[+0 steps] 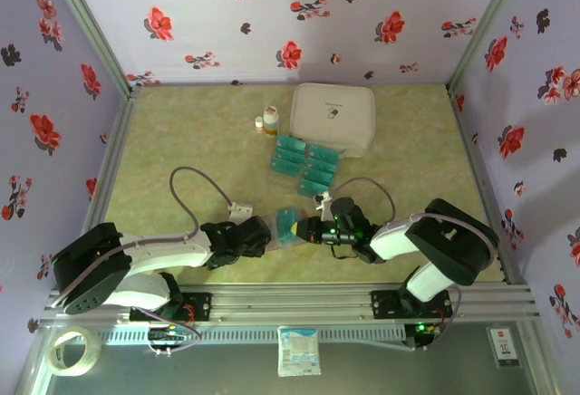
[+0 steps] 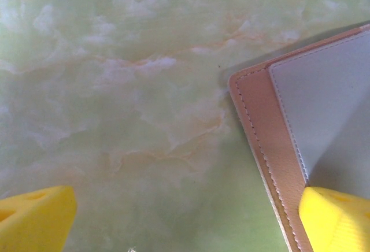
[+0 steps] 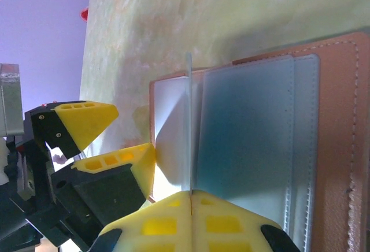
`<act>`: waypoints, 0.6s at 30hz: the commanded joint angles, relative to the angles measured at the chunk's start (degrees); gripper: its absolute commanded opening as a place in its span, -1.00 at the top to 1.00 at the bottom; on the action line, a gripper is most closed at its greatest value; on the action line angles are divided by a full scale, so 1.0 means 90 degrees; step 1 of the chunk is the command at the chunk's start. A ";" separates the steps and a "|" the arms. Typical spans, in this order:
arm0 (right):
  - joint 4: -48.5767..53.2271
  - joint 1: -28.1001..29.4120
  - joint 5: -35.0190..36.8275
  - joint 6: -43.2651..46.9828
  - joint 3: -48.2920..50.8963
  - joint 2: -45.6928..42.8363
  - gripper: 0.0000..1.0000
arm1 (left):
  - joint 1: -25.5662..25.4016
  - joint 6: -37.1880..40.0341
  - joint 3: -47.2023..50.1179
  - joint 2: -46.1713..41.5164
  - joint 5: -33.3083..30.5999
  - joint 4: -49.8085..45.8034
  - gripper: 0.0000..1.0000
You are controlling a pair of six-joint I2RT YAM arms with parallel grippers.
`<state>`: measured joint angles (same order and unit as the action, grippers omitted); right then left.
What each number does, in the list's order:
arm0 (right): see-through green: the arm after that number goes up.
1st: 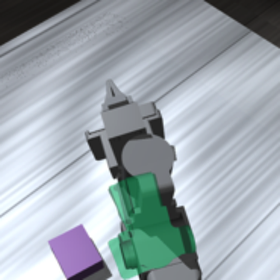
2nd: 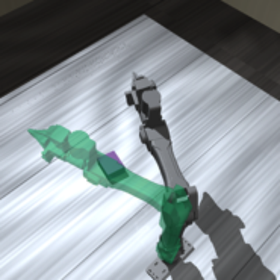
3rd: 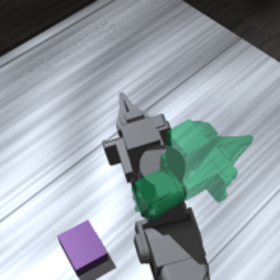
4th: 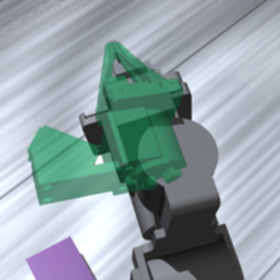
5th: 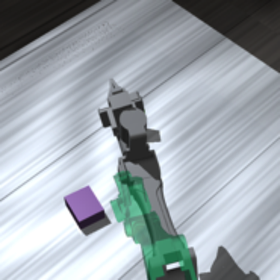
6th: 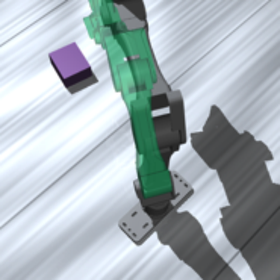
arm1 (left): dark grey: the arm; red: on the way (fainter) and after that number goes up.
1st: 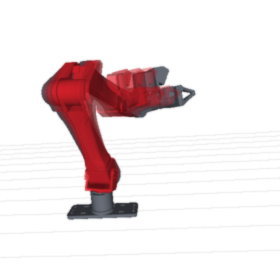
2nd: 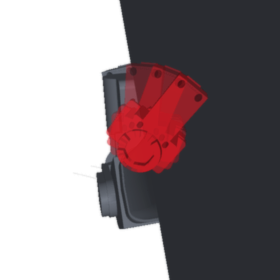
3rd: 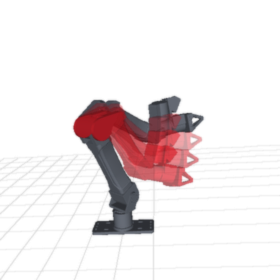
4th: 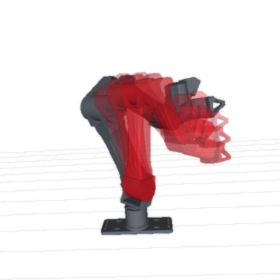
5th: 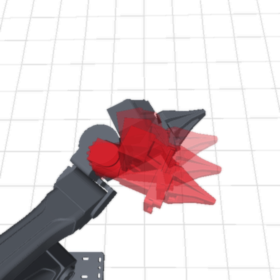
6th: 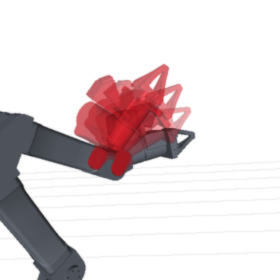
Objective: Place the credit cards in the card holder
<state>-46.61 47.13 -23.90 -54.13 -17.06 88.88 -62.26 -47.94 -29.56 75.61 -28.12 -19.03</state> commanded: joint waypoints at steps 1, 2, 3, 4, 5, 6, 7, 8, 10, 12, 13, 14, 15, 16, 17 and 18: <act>-0.0322 -0.0033 -0.0078 -0.0050 0.0113 0.0119 1.00 | 0.0043 -0.0068 0.0174 0.0138 -0.0142 -0.0274 -0.99; -0.0355 -0.0037 -0.0084 -0.0065 0.0120 0.0138 1.00 | 0.0040 -0.0065 0.0171 0.0143 -0.0145 -0.0271 -0.99; -0.0394 -0.0036 -0.0088 -0.0071 0.0128 0.0160 1.00 | 0.0043 -0.0068 0.0170 0.0145 -0.0145 -0.0260 -0.99; -0.0420 -0.0034 -0.0106 -0.0079 0.0143 0.0163 1.00 | 0.0043 -0.0068 0.0170 0.0158 -0.0141 -0.0259 -0.99; -0.0441 -0.0033 -0.0127 -0.0089 0.0148 0.0175 1.00 | 0.0043 -0.0069 0.0172 0.0163 -0.0146 -0.0260 -0.99; -0.0455 -0.0039 -0.0138 -0.0089 0.0152 0.0185 1.00 | 0.0042 -0.0071 0.0171 0.0172 -0.0142 -0.0255 -0.99; -0.0465 -0.0036 -0.0169 -0.0090 0.0149 0.0193 1.00 | 0.0050 -0.0064 0.0169 0.0173 -0.0142 -0.0249 -0.99; -0.0475 -0.0033 -0.0186 -0.0092 0.0151 0.0202 1.00 | 0.0043 -0.0070 0.0171 0.0178 -0.0145 -0.0241 -1.00; -0.0491 -0.0037 -0.0242 -0.0089 0.0138 0.0222 1.00 | 0.0043 -0.0065 0.0169 0.0182 -0.0146 -0.0232 -0.99; -0.0514 -0.0034 -0.0289 -0.0090 0.0128 0.0257 1.00 | 0.0043 -0.0065 0.0176 0.0192 -0.0138 -0.0230 -0.99; -0.0530 -0.0036 -0.0298 -0.0099 0.0128 0.0262 1.00 | 0.0038 -0.0068 0.0170 0.0193 -0.0146 -0.0226 -0.99; -0.0548 -0.0035 -0.0307 -0.0099 0.0145 0.0283 1.00 | 0.0043 -0.0065 0.0169 0.0207 -0.0141 -0.0226 -0.99; -0.0569 -0.0039 -0.0317 -0.0104 0.0137 0.0303 1.00 | 0.0043 -0.0068 0.0174 0.0204 -0.0143 -0.0221 -0.99; -0.0587 -0.0038 -0.0322 -0.0109 0.0142 0.0329 1.00 | 0.0043 -0.0071 0.0170 0.0214 -0.0146 -0.0220 -0.99; -0.0634 -0.0041 -0.0331 -0.0119 0.0163 0.0347 1.00 | 0.0043 -0.0064 0.0170 0.0217 -0.0144 -0.0222 -0.99; -0.0674 -0.0038 -0.0341 -0.0142 0.0165 0.0379 1.00 | 0.0043 -0.0069 0.0170 0.0221 -0.0143 -0.0210 -1.00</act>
<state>-50.09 47.13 -25.82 -54.68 -16.45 91.26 -62.26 -47.94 -29.56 75.79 -28.10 -18.79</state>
